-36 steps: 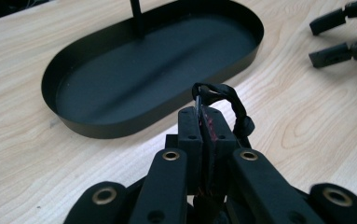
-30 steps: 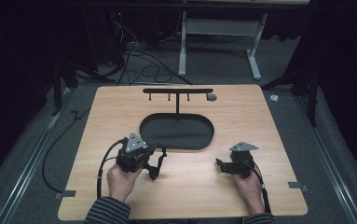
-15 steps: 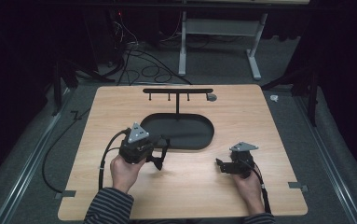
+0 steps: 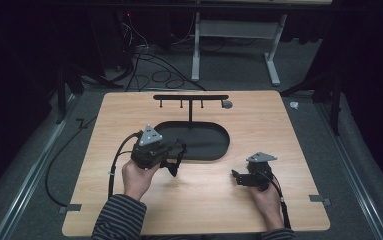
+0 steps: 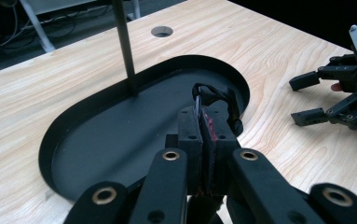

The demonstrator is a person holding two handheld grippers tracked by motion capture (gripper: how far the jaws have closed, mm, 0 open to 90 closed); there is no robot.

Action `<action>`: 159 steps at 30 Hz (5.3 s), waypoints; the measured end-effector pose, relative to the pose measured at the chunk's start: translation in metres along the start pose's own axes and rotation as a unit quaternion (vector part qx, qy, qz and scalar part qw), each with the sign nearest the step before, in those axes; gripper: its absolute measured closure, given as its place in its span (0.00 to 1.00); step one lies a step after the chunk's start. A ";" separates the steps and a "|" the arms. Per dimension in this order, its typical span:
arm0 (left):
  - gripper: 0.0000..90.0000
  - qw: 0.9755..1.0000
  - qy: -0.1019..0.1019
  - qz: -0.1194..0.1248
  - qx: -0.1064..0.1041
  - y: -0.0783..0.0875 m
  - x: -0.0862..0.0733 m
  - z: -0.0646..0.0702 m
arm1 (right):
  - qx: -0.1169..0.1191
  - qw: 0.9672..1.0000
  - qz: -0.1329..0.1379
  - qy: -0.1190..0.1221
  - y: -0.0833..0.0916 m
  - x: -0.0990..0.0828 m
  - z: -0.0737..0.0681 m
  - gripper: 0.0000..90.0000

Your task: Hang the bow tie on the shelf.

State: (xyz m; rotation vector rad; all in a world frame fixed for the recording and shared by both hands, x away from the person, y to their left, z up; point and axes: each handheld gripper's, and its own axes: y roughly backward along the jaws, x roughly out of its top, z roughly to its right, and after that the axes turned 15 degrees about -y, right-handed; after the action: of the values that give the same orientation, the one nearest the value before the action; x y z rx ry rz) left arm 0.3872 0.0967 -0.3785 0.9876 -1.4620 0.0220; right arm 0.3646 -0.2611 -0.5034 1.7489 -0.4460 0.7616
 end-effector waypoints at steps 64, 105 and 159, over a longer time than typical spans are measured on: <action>0.97 0.996 0.061 0.035 0.052 -0.046 0.050 -0.064 | 0.002 1.000 -0.001 0.001 0.000 0.000 0.000 0.23; 0.91 0.992 0.068 -0.020 0.101 -0.066 0.047 -0.077 | 0.003 1.000 -0.001 0.002 0.001 -0.001 -0.001 0.23; 0.75 0.997 0.050 0.015 0.053 -0.014 0.021 -0.044 | 0.003 1.000 -0.002 0.002 0.001 0.000 -0.001 0.23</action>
State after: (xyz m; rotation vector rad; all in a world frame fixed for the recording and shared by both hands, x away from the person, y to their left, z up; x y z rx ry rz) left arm 0.4346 0.1011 -0.3602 1.0354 -1.3941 0.1695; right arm 0.3637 -0.2606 -0.5032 1.7539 -0.4387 0.7647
